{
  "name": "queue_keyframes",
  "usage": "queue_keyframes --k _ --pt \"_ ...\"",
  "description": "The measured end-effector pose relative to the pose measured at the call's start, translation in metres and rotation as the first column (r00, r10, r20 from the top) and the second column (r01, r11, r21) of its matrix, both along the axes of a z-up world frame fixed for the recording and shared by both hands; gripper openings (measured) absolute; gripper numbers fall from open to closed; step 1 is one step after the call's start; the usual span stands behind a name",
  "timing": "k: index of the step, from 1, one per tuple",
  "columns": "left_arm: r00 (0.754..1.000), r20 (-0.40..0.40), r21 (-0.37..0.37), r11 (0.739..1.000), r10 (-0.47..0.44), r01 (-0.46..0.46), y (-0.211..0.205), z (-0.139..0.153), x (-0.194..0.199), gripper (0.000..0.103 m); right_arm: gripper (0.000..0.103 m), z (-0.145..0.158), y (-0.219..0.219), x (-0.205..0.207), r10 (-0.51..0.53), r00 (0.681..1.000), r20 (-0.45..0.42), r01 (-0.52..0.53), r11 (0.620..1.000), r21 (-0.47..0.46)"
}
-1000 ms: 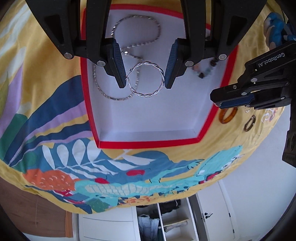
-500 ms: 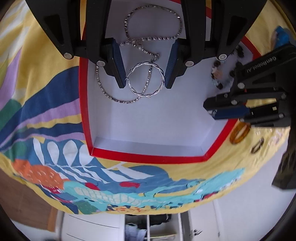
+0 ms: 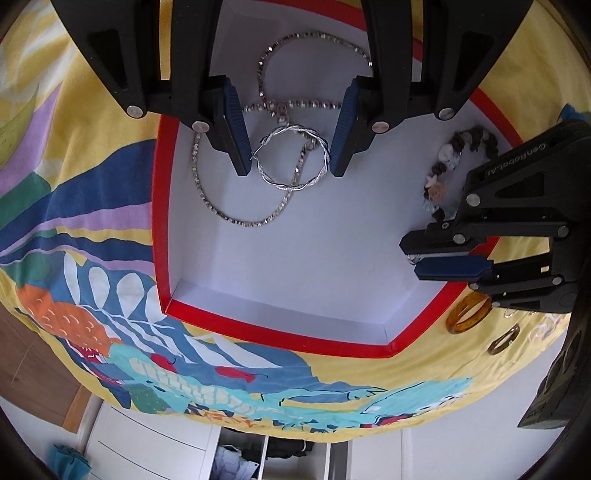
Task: Organize jewelry
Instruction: 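Withdraw both tools from the box back toward the remaining jewelry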
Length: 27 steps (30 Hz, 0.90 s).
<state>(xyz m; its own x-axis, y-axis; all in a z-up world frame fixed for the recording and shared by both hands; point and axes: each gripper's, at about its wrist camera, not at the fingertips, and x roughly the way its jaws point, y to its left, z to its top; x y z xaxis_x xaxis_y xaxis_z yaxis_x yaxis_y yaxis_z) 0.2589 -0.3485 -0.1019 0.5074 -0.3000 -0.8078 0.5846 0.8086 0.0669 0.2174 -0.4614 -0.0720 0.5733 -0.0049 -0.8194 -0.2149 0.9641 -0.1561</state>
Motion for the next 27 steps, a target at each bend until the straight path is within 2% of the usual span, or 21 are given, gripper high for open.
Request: queue_keyframes --k 2,5,10,17,27 --pt "1.0 -0.007 -0.001 1.0 -0.012 0.012 -0.001 0.0 0.0 0.024 0.051 0.003 -0.001 -0.003 -0.001 1.0 0.002 0.001 1.0 0.007" --pt "1.0 -0.011 0.011 1.0 -0.013 0.013 -0.002 0.003 -0.003 0.026 0.054 0.01 -0.003 -0.01 -0.011 1.0 0.005 0.011 1.0 0.016" --pt "1.0 -0.018 -0.031 0.999 0.02 -0.02 0.01 0.021 -0.012 0.026 0.055 0.033 -0.013 -0.03 -0.076 0.996 0.045 0.072 0.995 0.071" --pt "0.998 -0.003 -0.107 0.993 0.058 -0.058 0.037 0.074 -0.047 0.026 0.057 0.075 -0.014 -0.073 -0.195 0.976 0.1 0.177 0.97 0.164" --pt "0.987 0.03 -0.133 0.979 0.158 -0.153 0.112 0.151 -0.137 0.028 0.058 0.127 0.045 -0.148 -0.255 0.955 0.154 0.21 0.943 0.257"
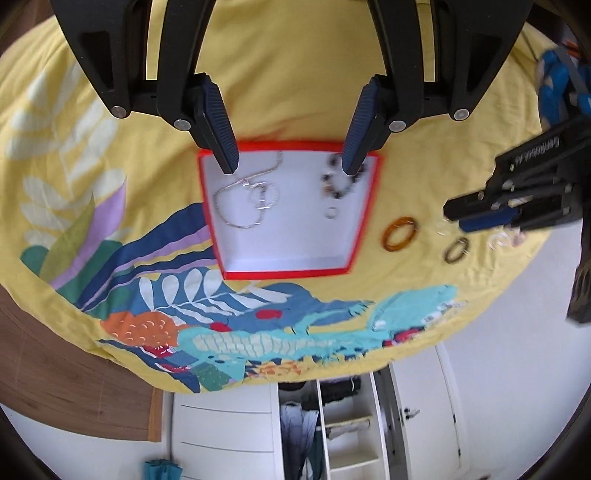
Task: Organize jewelry
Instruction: 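Withdraw both tools from the box back toward the remaining jewelry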
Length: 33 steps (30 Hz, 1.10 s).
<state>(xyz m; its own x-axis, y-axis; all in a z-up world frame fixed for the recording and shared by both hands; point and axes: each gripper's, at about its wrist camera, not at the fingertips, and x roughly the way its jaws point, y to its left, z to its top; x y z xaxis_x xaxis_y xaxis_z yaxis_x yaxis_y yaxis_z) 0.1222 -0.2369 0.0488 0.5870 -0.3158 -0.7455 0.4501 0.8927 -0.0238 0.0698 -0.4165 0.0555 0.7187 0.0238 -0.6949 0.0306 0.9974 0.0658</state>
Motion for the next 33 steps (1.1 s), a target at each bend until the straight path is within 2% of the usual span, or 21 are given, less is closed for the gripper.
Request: queue_keyframes --k 5,11,15,18,24,28,33 --pt "0.995 0.039 0.002 0.996 0.088 -0.088 0.046 0.023 -0.045 0.039 0.058 0.029 0.037 -0.04 -0.007 0.998 0.06 0.006 1.0 0.016" --pt "0.977 0.076 -0.043 0.98 0.199 -0.197 0.102 0.049 -0.092 0.039 0.058 0.058 0.067 -0.081 -0.007 0.995 0.099 0.006 1.0 0.01" --pt "0.962 0.115 -0.046 0.969 0.247 -0.244 0.132 0.068 -0.115 0.04 0.059 0.076 0.084 -0.098 -0.004 0.991 0.132 0.003 1.0 0.003" --pt "0.951 0.129 -0.049 0.96 0.28 -0.276 0.15 0.078 -0.125 0.041 0.06 0.083 0.096 -0.105 0.014 0.987 0.159 -0.022 0.999 0.049" --pt "0.907 0.193 -0.096 0.927 0.373 -0.361 0.171 0.095 -0.14 0.041 0.061 0.094 0.117 -0.118 0.061 0.98 0.188 -0.07 0.997 0.039" --pt "0.9 0.18 -0.126 0.917 0.397 -0.379 0.18 0.093 -0.141 0.041 0.061 0.097 0.119 -0.127 0.065 0.977 0.204 -0.075 0.997 0.037" --pt "0.893 0.169 -0.097 0.909 0.416 -0.405 0.191 0.082 -0.139 0.041 0.061 0.086 0.118 -0.122 0.061 0.978 0.199 -0.074 0.995 0.06"
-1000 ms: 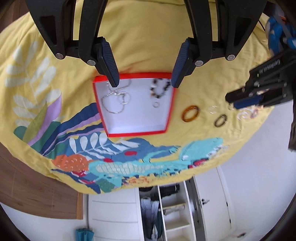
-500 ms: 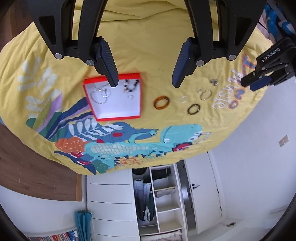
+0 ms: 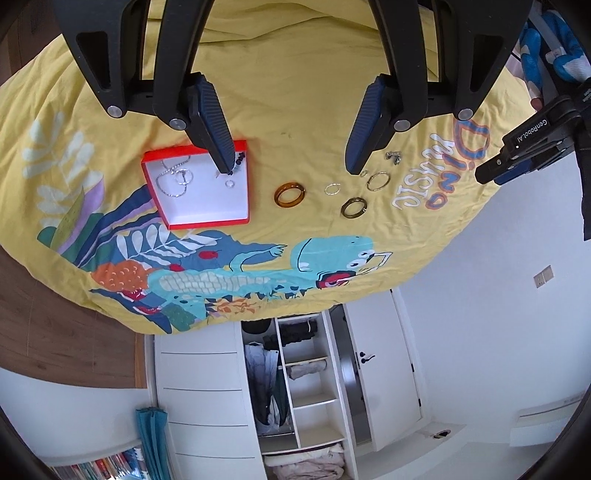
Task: Organize jewelry
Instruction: 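Withdraw both tools from the box back toward the remaining jewelry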
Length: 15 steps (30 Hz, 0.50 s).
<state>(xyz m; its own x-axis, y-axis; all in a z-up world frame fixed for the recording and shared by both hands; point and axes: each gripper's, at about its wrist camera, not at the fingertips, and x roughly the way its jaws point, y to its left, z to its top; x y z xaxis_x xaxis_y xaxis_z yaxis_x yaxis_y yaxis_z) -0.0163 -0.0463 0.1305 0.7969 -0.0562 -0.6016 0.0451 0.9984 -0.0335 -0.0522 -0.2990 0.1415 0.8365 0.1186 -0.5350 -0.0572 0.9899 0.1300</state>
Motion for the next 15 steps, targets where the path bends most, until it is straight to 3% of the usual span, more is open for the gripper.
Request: queue_keyframes --k 15 --pt "0.986 -0.075 0.054 0.988 0.151 -0.147 0.068 -0.072 0.04 0.041 0.061 -0.067 0.045 0.062 0.109 0.992 -0.062 -0.109 0.994 0.006"
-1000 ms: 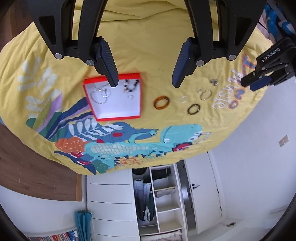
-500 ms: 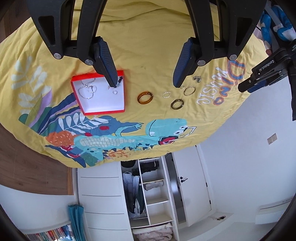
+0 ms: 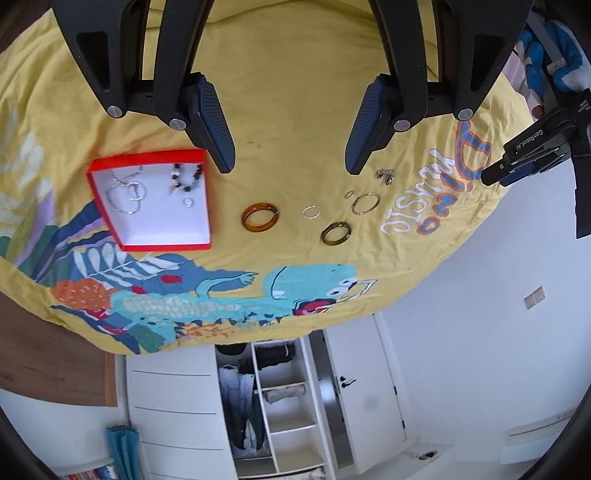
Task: Organize jewelry
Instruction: 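Withdraw both tools from the box back toward the remaining jewelry, then grasp the silver chain bracelet with the left tool while the right tool grasps a small silver ring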
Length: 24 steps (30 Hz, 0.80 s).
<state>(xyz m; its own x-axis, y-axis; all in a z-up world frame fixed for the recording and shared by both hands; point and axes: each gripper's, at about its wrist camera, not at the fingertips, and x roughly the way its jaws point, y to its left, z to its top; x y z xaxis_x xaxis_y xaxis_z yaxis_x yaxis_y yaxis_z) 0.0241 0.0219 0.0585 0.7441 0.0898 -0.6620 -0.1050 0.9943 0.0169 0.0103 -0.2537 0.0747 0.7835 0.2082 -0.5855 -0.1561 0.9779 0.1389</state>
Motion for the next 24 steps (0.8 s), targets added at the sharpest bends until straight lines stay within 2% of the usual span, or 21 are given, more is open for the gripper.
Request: queue_keyframes --k 10,24 --pt "0.997 -0.064 -0.025 0.999 0.033 -0.034 0.025 -0.044 0.04 0.041 0.057 -0.04 0.028 0.051 0.041 0.996 -0.081 -0.043 0.999 -0.017" --pt "0.987 -0.16 -0.175 0.985 -0.018 -0.01 0.03 -0.106 0.129 0.042 0.053 -0.112 0.078 0.138 0.156 0.967 -0.201 -0.168 0.985 -0.047"
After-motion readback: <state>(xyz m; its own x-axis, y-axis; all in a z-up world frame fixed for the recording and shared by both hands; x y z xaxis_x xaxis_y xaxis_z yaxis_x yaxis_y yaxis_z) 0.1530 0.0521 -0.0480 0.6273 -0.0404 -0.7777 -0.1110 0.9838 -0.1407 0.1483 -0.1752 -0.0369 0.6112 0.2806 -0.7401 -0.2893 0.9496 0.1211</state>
